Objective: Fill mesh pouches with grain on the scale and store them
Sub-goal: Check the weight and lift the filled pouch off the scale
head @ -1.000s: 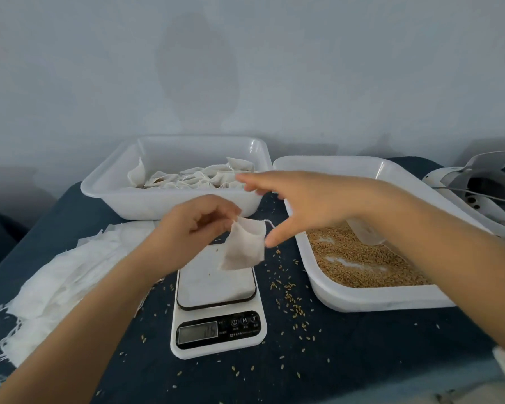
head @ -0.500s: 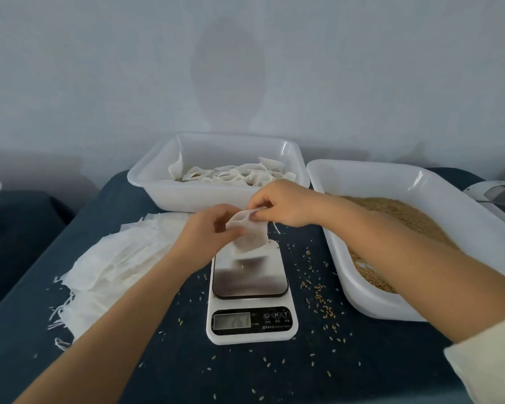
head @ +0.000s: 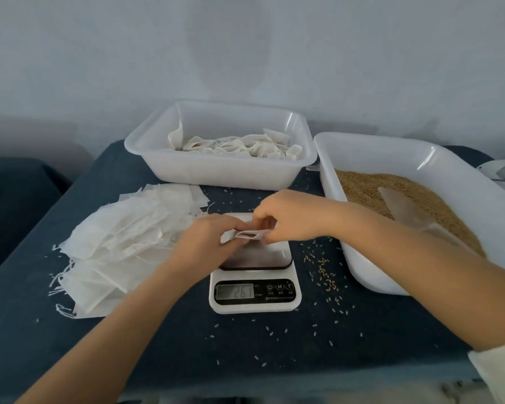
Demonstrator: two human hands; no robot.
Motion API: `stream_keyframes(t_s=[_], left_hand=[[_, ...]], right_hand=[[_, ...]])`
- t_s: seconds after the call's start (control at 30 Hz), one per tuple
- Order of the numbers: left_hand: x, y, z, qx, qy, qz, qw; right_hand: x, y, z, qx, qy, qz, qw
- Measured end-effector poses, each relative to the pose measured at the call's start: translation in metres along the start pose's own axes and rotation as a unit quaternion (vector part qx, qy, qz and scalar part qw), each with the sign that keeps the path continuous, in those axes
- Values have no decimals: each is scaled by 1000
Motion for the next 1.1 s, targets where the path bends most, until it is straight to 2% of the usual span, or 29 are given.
stream_keyframes(t_s=[0.07,0.1,0.17,0.23,0.3,0.6,0.83,1.1], left_hand=[[-4,-2,-1,-7,4,3,1000],[-6,-4,-1,-17,3,2,1000],[-10,-9,3,-39,-15,-4,999],[-14,-14,7,-64,-46,-26,997],[-17,-19,8,-92,-72,-58,991],[-31,-13,12,-135,-113,-108,978],[-32,-10,15,-99,-104,-109,984],[-33,-11,13,-81,-89,-118,986]], right_hand=[[-8,-2,4,1,9,-1,1000],[-14,-5,5,16,11,-27,999],[-29,-15,7,90,6,-122,988],[-46,-18,9,181,-13,-215,960],[-57,-9,10,238,-22,-262,935],[-60,36,-21,337,43,-310,888],[-61,40,-28,263,56,-338,902],[-60,42,-28,251,46,-334,907]])
Point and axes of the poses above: each hand's wrist, its own x-axis towards the middle knuckle, its own y-axis out of the palm, z = x × y, the point moved 7 cm from there along x, towards the middle knuckle, and after that the axes turned 11 degrees about x, right-handed, at the moved point
